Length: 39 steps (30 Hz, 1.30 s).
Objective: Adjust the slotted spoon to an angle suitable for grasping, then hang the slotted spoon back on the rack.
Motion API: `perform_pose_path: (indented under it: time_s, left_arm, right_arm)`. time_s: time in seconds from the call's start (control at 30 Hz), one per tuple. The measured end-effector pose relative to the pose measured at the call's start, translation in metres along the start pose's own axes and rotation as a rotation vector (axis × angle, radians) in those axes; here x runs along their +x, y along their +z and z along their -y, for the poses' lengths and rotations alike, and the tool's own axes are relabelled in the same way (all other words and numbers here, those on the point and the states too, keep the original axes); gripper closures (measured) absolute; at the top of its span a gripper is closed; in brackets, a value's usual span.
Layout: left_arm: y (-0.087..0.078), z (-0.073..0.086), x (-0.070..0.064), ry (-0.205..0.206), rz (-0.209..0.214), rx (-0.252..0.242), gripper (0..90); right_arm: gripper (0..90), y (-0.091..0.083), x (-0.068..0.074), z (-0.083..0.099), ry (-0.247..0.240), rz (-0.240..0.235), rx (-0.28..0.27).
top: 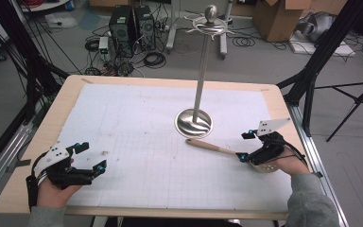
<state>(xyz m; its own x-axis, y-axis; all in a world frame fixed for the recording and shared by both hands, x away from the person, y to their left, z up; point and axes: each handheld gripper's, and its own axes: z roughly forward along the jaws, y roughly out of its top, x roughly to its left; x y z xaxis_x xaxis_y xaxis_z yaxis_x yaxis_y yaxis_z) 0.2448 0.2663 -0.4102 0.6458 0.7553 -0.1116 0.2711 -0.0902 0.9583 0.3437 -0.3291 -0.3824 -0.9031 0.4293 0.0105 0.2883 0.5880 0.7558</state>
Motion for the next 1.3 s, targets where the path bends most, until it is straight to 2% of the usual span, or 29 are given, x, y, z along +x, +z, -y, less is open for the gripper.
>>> perform_pose_path:
  time_s: [0.33,0.57,0.8,0.83,1.07,1.17,1.3]
  left_arm:
    - [0.001,0.002,0.002,-0.011,0.001,0.01,2.7]
    - [-0.002,0.002,0.003,-0.013,-0.008,0.004,2.7]
    - [-0.001,0.002,0.002,-0.009,-0.006,0.004,2.7]
    - [-0.001,0.002,0.002,-0.009,-0.006,0.004,2.7]
    - [-0.002,0.001,0.003,-0.009,-0.008,0.003,2.7]
    - [-0.003,0.001,0.003,-0.008,-0.01,-0.003,2.7]
    - [-0.003,0.002,0.005,-0.009,-0.013,-0.002,2.7]
  right_arm:
    - [16.3,0.011,-0.008,0.003,-0.024,-0.008,0.062]
    - [21.3,0.021,-0.008,0.007,-0.079,-0.031,0.144]
    - [24.2,0.024,-0.009,0.008,-0.079,-0.021,0.179]
    - [24.4,0.026,-0.01,0.008,-0.064,-0.022,0.211]
    - [32.2,0.031,-0.011,0.007,-0.061,-0.026,0.263]
    - [39.8,0.034,-0.011,0.007,-0.075,-0.028,0.302]
    - [44.7,0.037,-0.01,0.008,-0.075,-0.028,0.325]
